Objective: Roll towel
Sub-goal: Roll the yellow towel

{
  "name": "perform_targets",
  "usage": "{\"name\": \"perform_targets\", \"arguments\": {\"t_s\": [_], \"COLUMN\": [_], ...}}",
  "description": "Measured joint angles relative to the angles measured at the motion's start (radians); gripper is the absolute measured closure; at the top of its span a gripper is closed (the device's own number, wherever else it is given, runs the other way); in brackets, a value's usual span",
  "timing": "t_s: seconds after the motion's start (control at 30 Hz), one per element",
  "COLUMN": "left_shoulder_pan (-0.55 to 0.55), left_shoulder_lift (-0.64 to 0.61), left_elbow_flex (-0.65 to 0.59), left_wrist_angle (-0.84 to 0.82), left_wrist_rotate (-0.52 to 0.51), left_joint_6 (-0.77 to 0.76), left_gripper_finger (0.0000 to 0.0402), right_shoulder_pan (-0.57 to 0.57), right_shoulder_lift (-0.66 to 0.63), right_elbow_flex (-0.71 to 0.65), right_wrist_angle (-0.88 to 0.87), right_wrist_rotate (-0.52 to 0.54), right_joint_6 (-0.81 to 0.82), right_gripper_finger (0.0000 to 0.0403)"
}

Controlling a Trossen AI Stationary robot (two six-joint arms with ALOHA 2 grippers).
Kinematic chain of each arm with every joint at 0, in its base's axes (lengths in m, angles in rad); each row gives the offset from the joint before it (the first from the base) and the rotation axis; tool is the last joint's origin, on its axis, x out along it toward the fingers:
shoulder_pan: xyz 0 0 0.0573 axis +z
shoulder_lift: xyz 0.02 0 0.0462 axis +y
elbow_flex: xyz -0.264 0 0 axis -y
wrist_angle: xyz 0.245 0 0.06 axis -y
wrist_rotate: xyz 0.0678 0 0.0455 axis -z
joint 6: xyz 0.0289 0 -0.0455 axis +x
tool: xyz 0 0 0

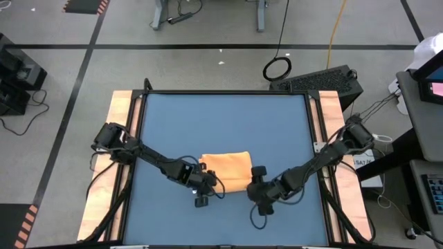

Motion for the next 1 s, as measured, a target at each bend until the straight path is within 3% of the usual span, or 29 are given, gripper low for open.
{"name": "perform_targets", "arguments": {"t_s": [0.43, 0.73, 0.87, 1.0], "left_shoulder_pan": [0.015, 0.033, 0.033, 0.033], "left_shoulder_lift": [0.0, 0.0, 0.0, 0.0], "left_elbow_flex": [0.0, 0.001, 0.001, 0.001], "left_wrist_angle": [0.0, 0.0, 0.0, 0.001], "left_wrist_rotate": [0.055, 0.07, 0.07, 0.07], "left_joint_6": [-0.004, 0.004, 0.014, 0.021], "left_gripper_finger": [0.0344, 0.0343, 0.0343, 0.0343], "right_shoulder_pan": [0.02, -0.034, -0.062, -0.081], "right_shoulder_lift": [0.075, 0.08, 0.111, 0.15], "right_elbow_flex": [0.063, 0.074, 0.074, 0.077], "right_wrist_angle": [-0.023, -0.074, -0.068, -0.055], "right_wrist_rotate": [0.168, 0.108, 0.023, 0.007], "right_joint_6": [-0.073, -0.099, -0.107, -0.095], "right_gripper_finger": [0.0192, 0.0192, 0.018, 0.0168]}}
